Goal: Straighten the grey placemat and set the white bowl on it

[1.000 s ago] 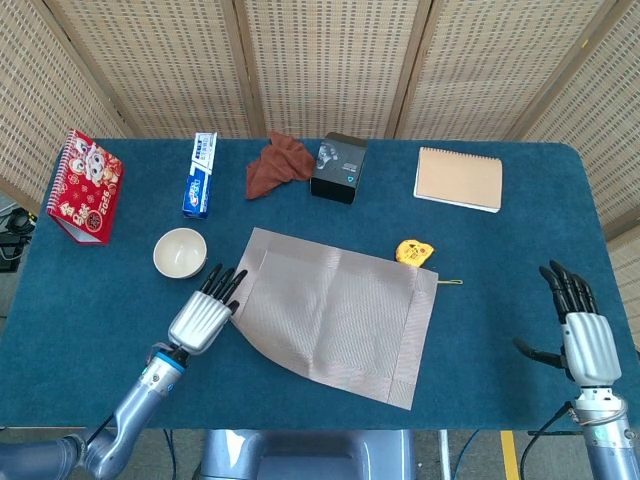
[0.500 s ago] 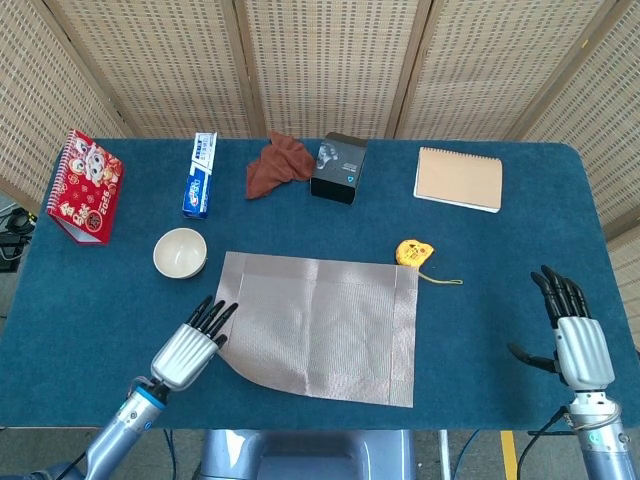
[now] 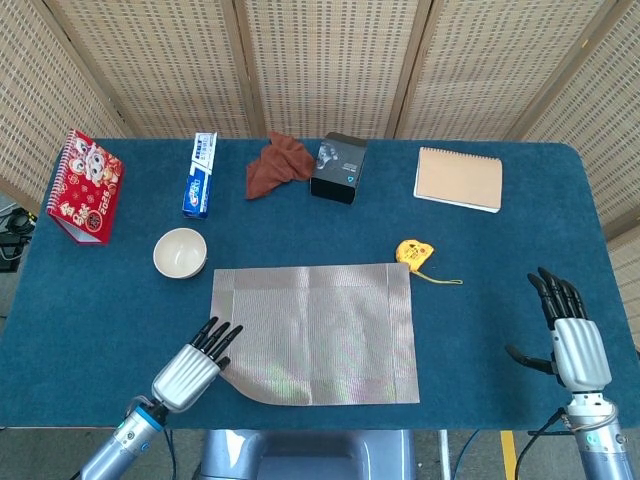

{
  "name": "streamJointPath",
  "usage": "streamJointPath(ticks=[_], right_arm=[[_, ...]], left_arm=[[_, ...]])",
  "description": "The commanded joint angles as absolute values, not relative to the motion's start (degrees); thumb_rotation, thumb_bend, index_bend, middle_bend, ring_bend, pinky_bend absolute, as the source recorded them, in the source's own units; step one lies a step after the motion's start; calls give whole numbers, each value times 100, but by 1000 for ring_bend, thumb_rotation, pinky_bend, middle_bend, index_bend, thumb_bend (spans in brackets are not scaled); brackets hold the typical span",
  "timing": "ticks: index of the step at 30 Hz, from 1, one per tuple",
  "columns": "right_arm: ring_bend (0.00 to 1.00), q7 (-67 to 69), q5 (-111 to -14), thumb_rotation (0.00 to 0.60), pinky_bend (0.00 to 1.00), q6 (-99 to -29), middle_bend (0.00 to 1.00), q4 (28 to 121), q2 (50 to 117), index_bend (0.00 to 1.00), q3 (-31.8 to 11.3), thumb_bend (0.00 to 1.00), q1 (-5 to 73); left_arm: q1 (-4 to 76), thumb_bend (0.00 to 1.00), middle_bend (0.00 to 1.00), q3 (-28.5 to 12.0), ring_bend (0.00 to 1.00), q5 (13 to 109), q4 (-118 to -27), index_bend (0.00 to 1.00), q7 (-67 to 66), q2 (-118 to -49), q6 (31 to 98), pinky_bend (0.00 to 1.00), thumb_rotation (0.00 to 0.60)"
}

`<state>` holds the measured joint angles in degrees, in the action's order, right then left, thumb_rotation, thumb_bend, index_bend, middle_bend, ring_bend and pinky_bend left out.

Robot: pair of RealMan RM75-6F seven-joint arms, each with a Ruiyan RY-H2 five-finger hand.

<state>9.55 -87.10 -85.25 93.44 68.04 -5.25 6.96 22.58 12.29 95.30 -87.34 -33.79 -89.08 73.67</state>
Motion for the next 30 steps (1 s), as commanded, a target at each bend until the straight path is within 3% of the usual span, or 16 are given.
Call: streamJointPath(ticks=[1, 2, 5, 8, 14, 17, 23, 30], right_arm=[[0, 953, -8725, 600, 0, -8533, 0, 9348, 6802, 76, -516, 181, 691], [0, 949, -8738, 600, 0, -8535, 0, 9350, 6804, 75, -509, 181, 690], [0, 933, -8770, 600, 0, -8539, 0, 9358, 6809, 75, -492, 181, 690], [0, 911, -8795, 600, 0, -8525, 0, 9363, 6825, 75, -473, 181, 697], [0, 872, -8819, 600, 0, -8525, 0, 9367, 6845, 76, -447, 181, 691], [0, 836, -8841, 600, 0, -8514, 0, 9377, 6861, 75, -423, 181, 691], [0, 816, -8867, 600, 0, -8527, 0, 9395, 6866, 75, -402, 181, 681], [0, 805, -8833, 600, 0, -8516, 0, 9404, 6855, 72, -411, 181, 679]], left_arm=[[2227, 390, 0, 1232, 0, 9554, -8751, 422, -3364, -8871, 7350, 0, 600], [2212, 299, 0, 1229, 0, 9575, -8762, 292, -3330, -8836, 7357, 0, 600], [2178, 153, 0, 1218, 0, 9619, -8799, 45, -3161, -8727, 7402, 0, 600], [2119, 138, 0, 1198, 0, 9713, -8876, 2, -2896, -8539, 7587, 0, 600], [2009, 139, 0, 1023, 0, 9792, -8952, 40, -2544, -8287, 7945, 0, 600], [1976, 147, 0, 626, 0, 9445, -8885, 85, -2387, -8205, 8074, 0, 600], [2088, 163, 0, 113, 0, 8760, -8684, 209, -2173, -8186, 7754, 0, 600], [2358, 190, 0, -579, 0, 7814, -7922, 268, -2191, -8545, 7229, 0, 600]])
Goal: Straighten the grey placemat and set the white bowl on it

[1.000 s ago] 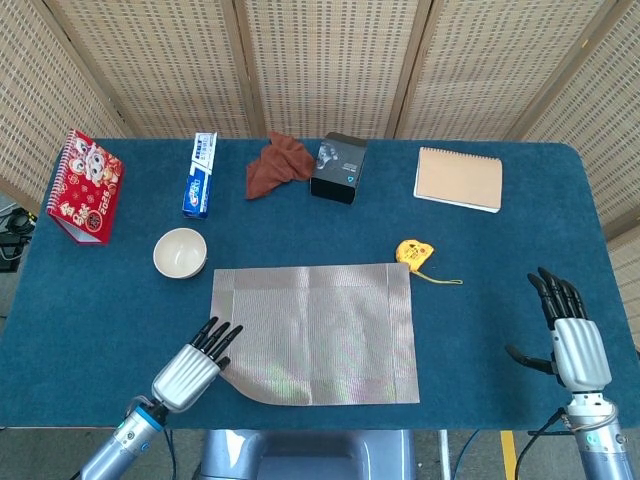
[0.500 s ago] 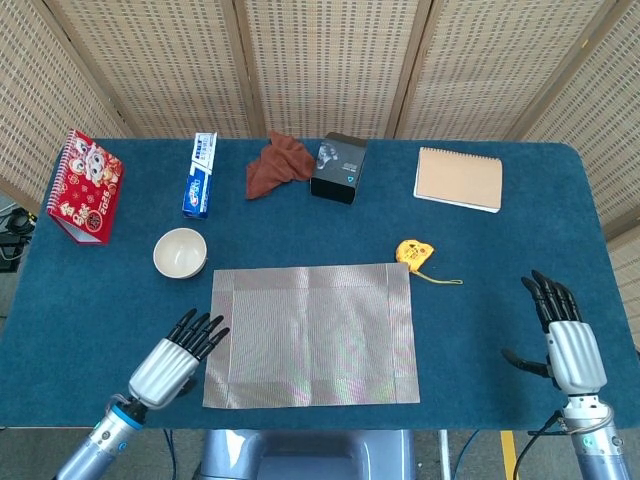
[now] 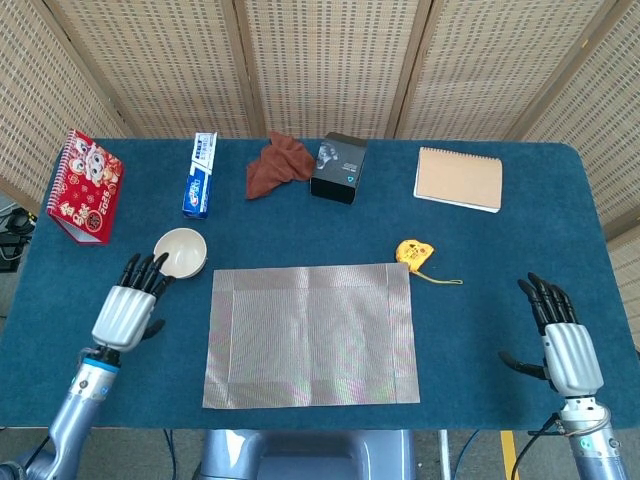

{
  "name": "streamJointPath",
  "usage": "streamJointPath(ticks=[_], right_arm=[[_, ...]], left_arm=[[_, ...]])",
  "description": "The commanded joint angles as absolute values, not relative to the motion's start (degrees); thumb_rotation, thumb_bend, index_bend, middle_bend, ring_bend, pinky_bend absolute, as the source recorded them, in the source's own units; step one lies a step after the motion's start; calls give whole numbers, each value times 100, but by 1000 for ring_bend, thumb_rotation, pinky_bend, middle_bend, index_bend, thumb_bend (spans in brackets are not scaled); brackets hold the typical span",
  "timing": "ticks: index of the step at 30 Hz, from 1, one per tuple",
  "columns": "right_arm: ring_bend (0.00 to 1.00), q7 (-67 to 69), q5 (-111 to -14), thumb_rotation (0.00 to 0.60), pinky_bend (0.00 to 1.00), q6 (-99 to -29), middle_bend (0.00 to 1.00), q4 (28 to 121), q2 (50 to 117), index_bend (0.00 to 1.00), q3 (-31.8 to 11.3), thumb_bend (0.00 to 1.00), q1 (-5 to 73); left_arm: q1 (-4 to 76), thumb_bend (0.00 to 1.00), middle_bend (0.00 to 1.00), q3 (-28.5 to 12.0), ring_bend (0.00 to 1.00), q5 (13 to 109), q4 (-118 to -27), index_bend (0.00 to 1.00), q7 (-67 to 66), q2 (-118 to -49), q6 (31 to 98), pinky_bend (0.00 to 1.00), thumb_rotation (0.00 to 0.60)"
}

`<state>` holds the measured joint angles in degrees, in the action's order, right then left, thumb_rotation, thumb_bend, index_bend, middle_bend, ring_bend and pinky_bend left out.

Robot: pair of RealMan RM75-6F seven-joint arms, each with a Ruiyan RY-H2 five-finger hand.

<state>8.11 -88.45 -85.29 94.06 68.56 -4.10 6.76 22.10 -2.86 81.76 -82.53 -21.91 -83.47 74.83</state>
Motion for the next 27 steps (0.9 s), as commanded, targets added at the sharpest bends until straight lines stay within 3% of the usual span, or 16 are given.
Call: streamJointPath(ticks=[1, 9, 27], right_arm=[[0, 804, -8818, 600, 0, -8500, 0, 9401, 6854, 72, -414, 181, 683], [0, 850, -8742, 600, 0, -8446, 0, 9379, 6838, 72, -449, 181, 704], [0, 925, -8733, 600, 0, -8404, 0, 9374, 6819, 72, -446, 181, 720]], left_arm=[[2426, 196, 0, -684, 0, 7659, -7773, 274, -2240, -8629, 7119, 0, 600], [2728, 291, 0, -965, 0, 7158, -7039, 336, -2438, -9090, 6679, 0, 600], [3004, 295, 0, -995, 0, 6827, -6543, 388, -2819, -9519, 6317, 0, 600]])
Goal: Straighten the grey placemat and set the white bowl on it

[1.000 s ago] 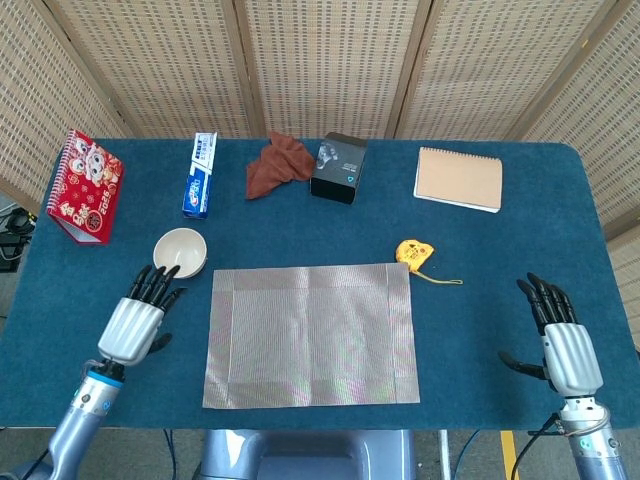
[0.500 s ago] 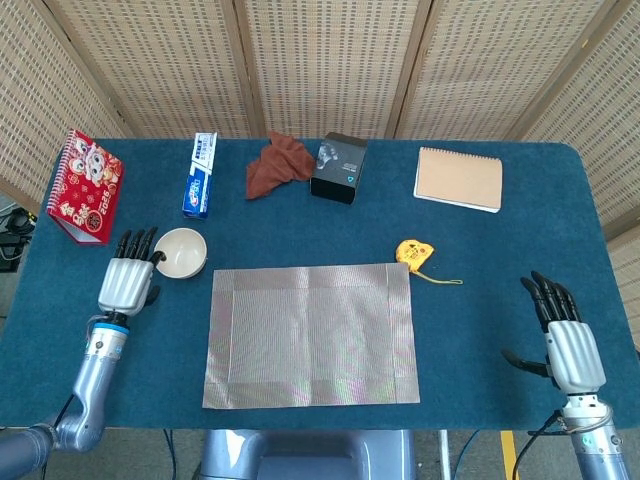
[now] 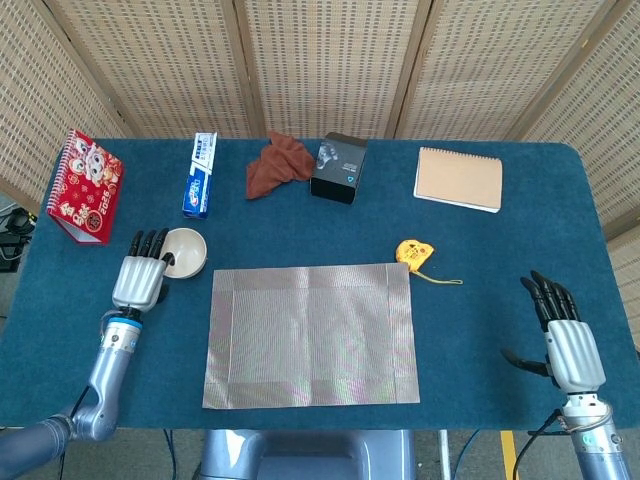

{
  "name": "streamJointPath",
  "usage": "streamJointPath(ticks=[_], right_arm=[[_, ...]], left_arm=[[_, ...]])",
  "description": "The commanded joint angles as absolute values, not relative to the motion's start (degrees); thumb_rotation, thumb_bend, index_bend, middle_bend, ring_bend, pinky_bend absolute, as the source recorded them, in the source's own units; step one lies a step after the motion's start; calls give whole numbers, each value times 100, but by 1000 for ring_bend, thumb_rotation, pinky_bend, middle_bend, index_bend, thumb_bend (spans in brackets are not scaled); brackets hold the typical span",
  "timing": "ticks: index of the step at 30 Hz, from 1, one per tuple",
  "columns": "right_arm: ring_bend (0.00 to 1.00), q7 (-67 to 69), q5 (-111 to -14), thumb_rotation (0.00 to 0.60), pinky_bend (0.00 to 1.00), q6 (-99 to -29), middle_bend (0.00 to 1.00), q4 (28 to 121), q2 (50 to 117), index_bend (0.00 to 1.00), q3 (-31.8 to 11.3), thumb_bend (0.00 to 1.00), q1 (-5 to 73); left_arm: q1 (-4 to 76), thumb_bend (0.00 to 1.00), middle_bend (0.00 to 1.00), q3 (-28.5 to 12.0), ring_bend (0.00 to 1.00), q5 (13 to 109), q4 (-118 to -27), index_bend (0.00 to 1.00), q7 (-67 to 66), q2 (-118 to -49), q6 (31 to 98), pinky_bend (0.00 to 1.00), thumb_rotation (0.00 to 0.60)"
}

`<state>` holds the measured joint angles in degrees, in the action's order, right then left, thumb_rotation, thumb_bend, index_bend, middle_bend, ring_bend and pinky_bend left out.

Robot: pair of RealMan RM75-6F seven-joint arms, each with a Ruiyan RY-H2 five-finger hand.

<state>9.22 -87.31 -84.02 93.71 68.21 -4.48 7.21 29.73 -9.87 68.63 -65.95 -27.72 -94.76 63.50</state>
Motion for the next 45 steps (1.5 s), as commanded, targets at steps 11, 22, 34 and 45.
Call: streamJointPath(ticks=[11, 22, 34, 45], right_arm=[[0, 1015, -8757, 600, 0, -8392, 0, 9421, 6770, 72, -425, 181, 716], [0, 1084, -8769, 600, 0, -8392, 0, 9441, 6736, 72, -423, 181, 718], [0, 1086, -8802, 600, 0, -8407, 0, 9462, 6731, 72, -404, 181, 712], [0, 1067, -8812, 600, 0, -8403, 0, 9467, 6742, 72, -395, 181, 715]], left_arm=[[3310, 295, 0, -1120, 0, 6540, -6089, 395, -3170, -9967, 6054, 0, 600], [3360, 395, 0, -1024, 0, 6573, -5770, 635, -3200, -10257, 6110, 0, 600], [3237, 530, 0, -922, 0, 6795, -5739, 785, -2973, -10254, 6394, 0, 600], [3193, 533, 0, -861, 0, 7284, -6445, 800, -2788, -9930, 6855, 0, 600]])
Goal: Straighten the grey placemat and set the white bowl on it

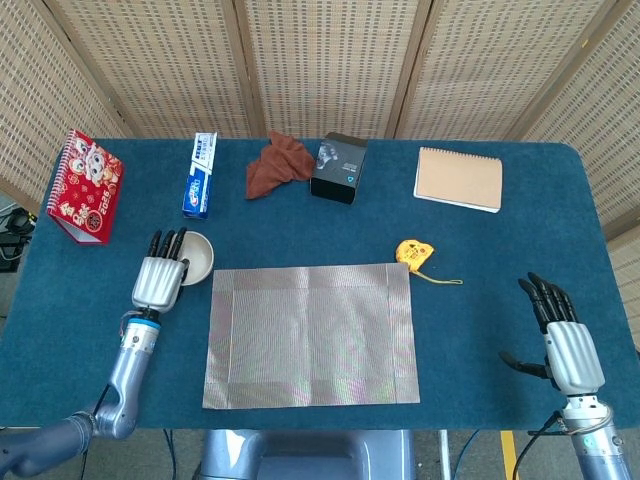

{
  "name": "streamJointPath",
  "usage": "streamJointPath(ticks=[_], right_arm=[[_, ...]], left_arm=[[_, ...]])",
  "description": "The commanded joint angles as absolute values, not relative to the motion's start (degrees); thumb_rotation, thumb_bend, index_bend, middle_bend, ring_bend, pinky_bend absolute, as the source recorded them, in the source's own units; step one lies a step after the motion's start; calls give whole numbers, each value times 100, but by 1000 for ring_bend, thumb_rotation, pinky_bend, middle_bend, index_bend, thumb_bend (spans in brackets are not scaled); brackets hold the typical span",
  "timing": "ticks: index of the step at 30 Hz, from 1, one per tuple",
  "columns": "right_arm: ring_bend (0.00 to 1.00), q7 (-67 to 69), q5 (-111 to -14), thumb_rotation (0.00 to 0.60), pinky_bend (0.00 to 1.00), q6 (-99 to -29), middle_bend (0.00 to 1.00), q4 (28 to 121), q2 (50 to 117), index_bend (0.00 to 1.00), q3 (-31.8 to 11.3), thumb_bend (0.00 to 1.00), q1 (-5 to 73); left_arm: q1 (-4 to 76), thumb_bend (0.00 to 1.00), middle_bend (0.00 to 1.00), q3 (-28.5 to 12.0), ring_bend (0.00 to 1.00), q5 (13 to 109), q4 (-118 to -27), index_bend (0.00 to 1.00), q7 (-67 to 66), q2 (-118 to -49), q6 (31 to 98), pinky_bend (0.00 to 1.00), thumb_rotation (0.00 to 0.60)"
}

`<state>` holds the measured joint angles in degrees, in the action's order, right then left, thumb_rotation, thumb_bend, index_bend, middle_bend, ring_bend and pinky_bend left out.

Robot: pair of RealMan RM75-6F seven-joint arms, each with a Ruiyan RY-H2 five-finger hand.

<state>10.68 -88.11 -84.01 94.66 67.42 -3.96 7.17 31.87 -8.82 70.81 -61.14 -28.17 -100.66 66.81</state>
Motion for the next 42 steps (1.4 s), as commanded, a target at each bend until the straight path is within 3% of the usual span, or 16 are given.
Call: streamJointPath(ticks=[1, 10, 19, 36, 38, 42], right_arm=[[0, 1066, -8812, 600, 0, -8404, 0, 9468, 6742, 72, -395, 181, 714], [0, 1078, -8823, 600, 0, -8415, 0, 9488, 6730, 72, -389, 181, 709], [0, 1155, -8854, 600, 0, -8462, 0, 9536, 6676, 72, -392, 181, 693], [0, 1313, -8970, 600, 0, -8539, 0, 9613, 6571, 72, -364, 181, 668], [0, 1308, -8983, 600, 0, -8546, 0, 9618, 6573, 72, -359, 181, 667], [0, 1296, -8990, 600, 0, -8553, 0, 9623, 6574, 72, -352, 181, 661]], left_arm=[[3192, 533, 0, -849, 0, 7318, -6542, 801, -2810, -9891, 6877, 0, 600], [3256, 532, 0, -672, 0, 7734, -7333, 803, -3085, -9819, 7038, 0, 600], [3536, 532, 0, -407, 0, 8086, -7990, 805, -3765, -10211, 6726, 0, 600], [3681, 531, 0, -270, 0, 7961, -7940, 803, -4410, -10939, 6310, 0, 600], [3663, 526, 0, -287, 0, 7896, -7922, 774, -4398, -10976, 6294, 0, 600], [3636, 385, 0, -311, 0, 7772, -7973, 482, -4402, -10968, 6247, 0, 600]])
